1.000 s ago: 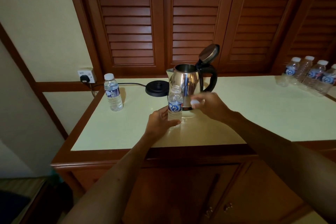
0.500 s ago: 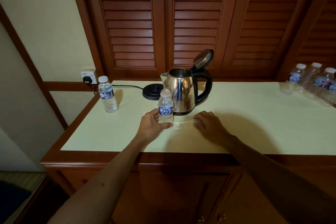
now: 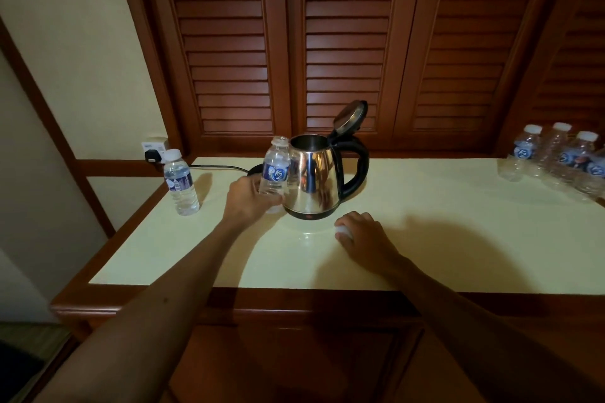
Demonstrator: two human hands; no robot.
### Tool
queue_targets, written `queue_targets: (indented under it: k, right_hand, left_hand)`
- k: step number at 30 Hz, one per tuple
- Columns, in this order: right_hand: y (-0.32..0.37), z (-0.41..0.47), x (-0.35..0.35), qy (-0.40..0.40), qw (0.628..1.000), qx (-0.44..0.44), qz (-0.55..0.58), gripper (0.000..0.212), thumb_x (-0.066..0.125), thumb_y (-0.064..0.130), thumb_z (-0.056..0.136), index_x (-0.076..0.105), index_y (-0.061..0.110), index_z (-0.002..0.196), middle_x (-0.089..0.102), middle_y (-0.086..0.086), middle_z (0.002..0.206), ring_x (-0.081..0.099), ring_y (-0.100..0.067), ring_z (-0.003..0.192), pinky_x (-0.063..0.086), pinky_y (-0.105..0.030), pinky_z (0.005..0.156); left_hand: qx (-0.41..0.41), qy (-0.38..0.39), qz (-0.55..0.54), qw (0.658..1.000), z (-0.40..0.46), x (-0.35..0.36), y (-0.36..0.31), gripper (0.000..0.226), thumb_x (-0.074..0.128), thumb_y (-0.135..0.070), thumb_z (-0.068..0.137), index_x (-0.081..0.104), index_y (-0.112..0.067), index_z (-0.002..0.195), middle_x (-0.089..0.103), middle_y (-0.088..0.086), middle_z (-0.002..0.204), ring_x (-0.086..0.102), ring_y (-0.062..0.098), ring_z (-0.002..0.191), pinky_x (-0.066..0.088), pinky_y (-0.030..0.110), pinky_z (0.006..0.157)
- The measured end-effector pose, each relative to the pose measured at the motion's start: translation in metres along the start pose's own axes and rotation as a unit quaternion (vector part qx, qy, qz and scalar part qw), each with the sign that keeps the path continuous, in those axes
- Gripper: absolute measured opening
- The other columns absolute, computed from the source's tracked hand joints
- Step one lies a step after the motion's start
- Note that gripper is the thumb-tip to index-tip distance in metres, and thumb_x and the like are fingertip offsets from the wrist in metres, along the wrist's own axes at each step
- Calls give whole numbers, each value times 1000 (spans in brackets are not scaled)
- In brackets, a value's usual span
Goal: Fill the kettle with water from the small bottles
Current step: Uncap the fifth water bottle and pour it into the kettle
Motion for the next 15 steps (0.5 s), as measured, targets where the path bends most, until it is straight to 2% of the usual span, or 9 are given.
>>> queue_targets:
  k: [5,7,10,15]
  right_hand:
    - [0,2,3,-8,1000,0,-7,42,38,40,89,63,16,114,63,-1,118,53,-18,103,44,-34,89]
    - [-2,2,4,-20,1000,0,-8,39,41,39,90,63,16,113,63,0,118,53,-17,103,44,-33,89]
    - [-2,1,4,-37,999,-6,-8,39,42,39,89,64,16,112,64,1,116,54,-16,101,46,-32,88]
    - [-3,0,5,-44,999,-12,-5,37,44,37,89,64,16,112,64,1,116,53,-17,102,46,-34,89]
  left_hand:
    - [-17,-17,159,987,19,-27,-23,33,86,-30,73,67,-14,95,69,1,85,62,15,73,45,26,58]
    - [1,-22,211,977,22,-35,-35,33,85,-28,74,65,-13,97,66,2,86,62,19,76,50,30,64]
    - [16,-39,281,959,23,-46,-52,34,83,-27,76,64,-13,101,60,4,86,57,23,78,46,32,68]
    - [12,-44,360,932,27,-57,-64,51,85,-28,75,60,-9,116,66,12,110,63,31,99,43,34,70]
Point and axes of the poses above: each hand's wrist, its own z-axis towards the middle knuckle, its own x-axis out of the palm, y = z × x, the point moved 5 cm from there along z, towards the middle knuckle
